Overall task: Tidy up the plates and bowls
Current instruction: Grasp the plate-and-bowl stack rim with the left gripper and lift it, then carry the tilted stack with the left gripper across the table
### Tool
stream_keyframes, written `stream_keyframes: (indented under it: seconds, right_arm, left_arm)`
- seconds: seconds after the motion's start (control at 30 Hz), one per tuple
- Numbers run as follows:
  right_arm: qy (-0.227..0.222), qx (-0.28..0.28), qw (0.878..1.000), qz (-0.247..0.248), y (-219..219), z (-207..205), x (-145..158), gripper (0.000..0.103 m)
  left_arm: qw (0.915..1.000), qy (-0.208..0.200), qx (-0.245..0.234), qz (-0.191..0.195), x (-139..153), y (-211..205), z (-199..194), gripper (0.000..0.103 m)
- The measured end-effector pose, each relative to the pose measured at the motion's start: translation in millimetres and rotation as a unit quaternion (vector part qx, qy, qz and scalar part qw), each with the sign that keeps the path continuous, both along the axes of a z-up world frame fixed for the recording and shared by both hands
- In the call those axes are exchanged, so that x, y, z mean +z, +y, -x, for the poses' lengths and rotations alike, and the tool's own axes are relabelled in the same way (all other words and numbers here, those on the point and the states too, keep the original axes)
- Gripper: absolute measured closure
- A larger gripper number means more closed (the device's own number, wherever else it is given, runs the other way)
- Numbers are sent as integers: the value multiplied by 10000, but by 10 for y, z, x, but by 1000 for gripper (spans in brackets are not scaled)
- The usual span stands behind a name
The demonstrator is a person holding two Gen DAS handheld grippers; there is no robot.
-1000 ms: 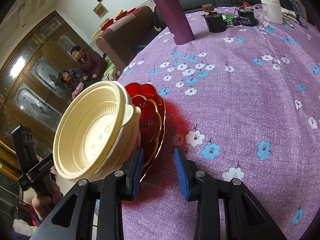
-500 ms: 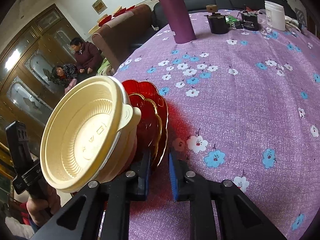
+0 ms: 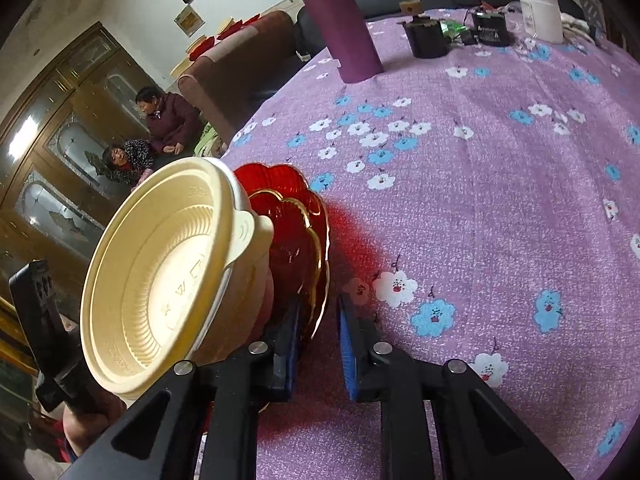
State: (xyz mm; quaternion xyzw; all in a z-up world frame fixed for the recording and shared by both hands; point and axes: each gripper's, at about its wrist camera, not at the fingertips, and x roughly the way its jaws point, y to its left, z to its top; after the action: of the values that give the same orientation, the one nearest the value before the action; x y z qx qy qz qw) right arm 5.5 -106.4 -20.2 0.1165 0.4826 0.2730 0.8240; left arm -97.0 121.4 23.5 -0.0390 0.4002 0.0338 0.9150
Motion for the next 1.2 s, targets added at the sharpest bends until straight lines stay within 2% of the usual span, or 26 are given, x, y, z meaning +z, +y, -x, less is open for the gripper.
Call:
stream_keyframes:
  seconds: [0.3,0.77,1.03,1.2]
  right_arm:
    - [-177,-4,9998,76,-22,74,28,86]
    - [-346,-229,9991,35,-352,146,169,86]
    - [-417,-666,9969,47,-843,209,231,86]
    - [-426,-1081,9932,64,-1268,269,210,86]
  left_arm:
    - [10000,-27,-24,0,30,-82,-39,90]
    - [9998,-66,-197,30,118,-388,-151,90]
    - [9983,-88,-560,136,144,-905,-325,90]
    - [9961,18,-864,159,42,-1368,-490,91]
